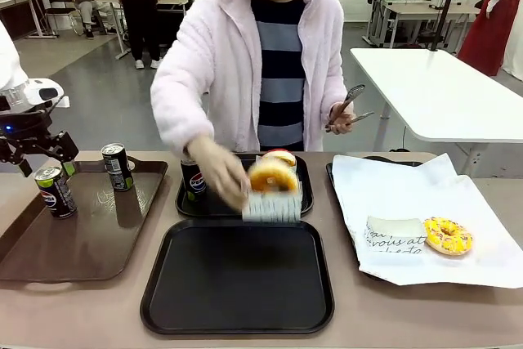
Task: Set up donuts and drinks on trays.
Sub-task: Pick up one Pepsi coke from the Handle tray and place it on the Flat Tray without a Pepsi coke.
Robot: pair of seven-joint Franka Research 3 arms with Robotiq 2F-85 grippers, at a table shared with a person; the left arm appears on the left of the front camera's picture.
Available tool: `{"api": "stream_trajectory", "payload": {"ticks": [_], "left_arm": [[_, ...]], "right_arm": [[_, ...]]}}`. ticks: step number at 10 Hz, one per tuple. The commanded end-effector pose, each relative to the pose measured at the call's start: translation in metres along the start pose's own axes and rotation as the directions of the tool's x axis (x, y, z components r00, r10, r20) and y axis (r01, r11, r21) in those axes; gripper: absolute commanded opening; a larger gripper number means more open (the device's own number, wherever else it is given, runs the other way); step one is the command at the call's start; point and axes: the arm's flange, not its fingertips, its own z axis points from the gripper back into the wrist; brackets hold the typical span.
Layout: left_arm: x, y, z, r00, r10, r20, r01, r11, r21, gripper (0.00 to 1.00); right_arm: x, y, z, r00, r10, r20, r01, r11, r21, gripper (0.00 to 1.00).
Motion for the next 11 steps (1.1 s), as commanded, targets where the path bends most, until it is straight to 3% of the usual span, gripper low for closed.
{"api": "stream_trajectory", "payload": {"ticks": [1,11], "left_arm": [[0.006,0.002,-0.012,1.000,-0.013,0.002,0.013,1.000,0.012,1.00],[-0.004,0.000,-0.028,0.999,-0.018,-0.044,0.018,1.000,0.013,1.00]], "right_arm": [[0.000,0.000,0.001,1.000,0.004,0.005,-0.004,1.000,0.013,1.00],[0.000,0.000,0.001,1.000,0.004,0.005,-0.004,1.000,0.013,1.00]]}}
